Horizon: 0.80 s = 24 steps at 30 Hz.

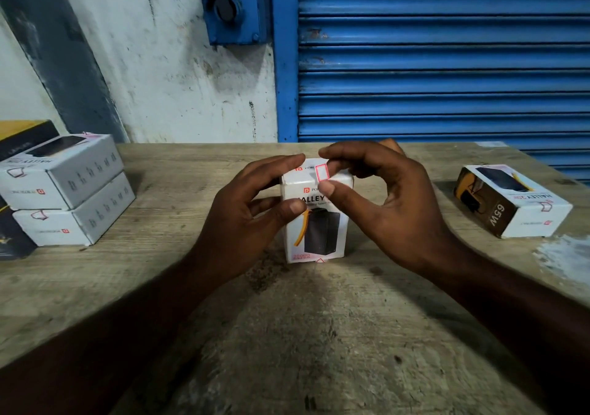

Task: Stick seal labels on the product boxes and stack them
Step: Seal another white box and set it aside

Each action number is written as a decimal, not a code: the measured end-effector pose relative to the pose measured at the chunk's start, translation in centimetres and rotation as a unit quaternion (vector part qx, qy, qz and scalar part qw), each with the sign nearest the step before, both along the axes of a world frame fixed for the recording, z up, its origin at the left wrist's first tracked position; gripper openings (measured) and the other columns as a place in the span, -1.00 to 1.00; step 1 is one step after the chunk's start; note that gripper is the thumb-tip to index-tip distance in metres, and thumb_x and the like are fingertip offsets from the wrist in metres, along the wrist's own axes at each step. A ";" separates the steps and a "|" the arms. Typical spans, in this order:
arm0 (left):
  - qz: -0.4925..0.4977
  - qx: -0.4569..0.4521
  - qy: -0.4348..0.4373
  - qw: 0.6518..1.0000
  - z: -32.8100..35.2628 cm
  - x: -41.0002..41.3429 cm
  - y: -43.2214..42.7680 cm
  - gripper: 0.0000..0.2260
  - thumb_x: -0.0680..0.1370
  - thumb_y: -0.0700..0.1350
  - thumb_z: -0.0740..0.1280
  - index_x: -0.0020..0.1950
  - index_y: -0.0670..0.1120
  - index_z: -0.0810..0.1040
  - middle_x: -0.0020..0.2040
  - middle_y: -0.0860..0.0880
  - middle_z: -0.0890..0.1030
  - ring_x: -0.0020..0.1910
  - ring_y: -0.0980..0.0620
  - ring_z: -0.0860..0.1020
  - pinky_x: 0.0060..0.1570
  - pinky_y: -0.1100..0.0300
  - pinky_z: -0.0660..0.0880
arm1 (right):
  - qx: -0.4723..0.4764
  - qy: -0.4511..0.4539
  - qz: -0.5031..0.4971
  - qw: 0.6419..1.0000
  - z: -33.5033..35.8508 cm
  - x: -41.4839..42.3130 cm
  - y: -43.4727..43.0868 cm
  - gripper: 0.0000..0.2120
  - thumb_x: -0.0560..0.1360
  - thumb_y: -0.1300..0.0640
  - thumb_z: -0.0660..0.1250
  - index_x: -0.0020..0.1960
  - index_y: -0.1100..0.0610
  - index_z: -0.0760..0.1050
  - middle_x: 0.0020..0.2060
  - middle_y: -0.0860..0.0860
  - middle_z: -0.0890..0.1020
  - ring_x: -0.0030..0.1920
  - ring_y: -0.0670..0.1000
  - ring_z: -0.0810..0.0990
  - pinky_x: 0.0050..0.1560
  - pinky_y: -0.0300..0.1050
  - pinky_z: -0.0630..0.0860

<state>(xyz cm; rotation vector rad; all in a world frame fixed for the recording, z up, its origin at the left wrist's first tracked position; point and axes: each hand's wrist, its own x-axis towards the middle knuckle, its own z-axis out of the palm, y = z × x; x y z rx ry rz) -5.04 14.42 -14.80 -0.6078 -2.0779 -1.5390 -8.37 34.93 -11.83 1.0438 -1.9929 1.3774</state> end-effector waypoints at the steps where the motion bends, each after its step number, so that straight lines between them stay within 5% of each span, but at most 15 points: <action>1: -0.001 0.000 -0.001 1.000 0.0 0.0 0.0 -0.52 0.48 0.00 0.40 0.40 -0.03 0.49 0.37 -0.05 0.51 0.36 0.03 0.51 0.17 0.21 0.56 | -0.013 -0.007 0.000 1.000 0.0 0.0 -0.1 -0.76 0.51 0.01 0.46 0.18 -0.05 0.63 -0.08 -0.23 0.68 0.08 -0.04 0.57 0.07 -0.19 0.50; 5: -0.001 -0.002 0.001 1.000 0.0 -0.1 0.1 -0.53 0.49 0.00 0.40 0.40 0.00 0.49 0.37 -0.05 0.51 0.37 0.01 0.51 0.16 0.20 0.56 | -0.040 -0.028 -0.008 0.999 -0.1 -0.1 -0.3 -0.81 0.54 0.06 0.46 0.11 -0.17 0.63 -0.12 -0.26 0.69 0.05 -0.03 0.61 0.08 0.06 0.58; 15: 0.002 -0.002 0.001 1.000 0.0 -0.1 0.0 -0.52 0.48 0.01 0.40 0.40 0.00 0.49 0.36 -0.03 0.51 0.36 0.02 0.51 0.15 0.21 0.57 | -0.048 -0.046 0.014 0.998 0.0 -0.1 -0.5 -0.86 0.53 0.09 0.43 -0.03 -0.16 0.63 -0.08 -0.21 0.70 0.03 0.05 0.64 0.06 0.25 0.56; 24: 0.015 -0.009 0.001 1.000 -0.2 -0.2 -0.1 -0.54 0.49 0.02 0.41 0.39 0.07 0.49 0.36 0.02 0.51 0.37 0.00 0.50 0.17 0.11 0.59 | -0.026 -0.060 0.013 0.998 -0.1 -0.2 -0.5 -0.93 0.49 0.05 0.44 -0.05 -0.08 0.67 -0.03 -0.11 0.64 0.14 0.02 0.60 0.09 0.20 0.54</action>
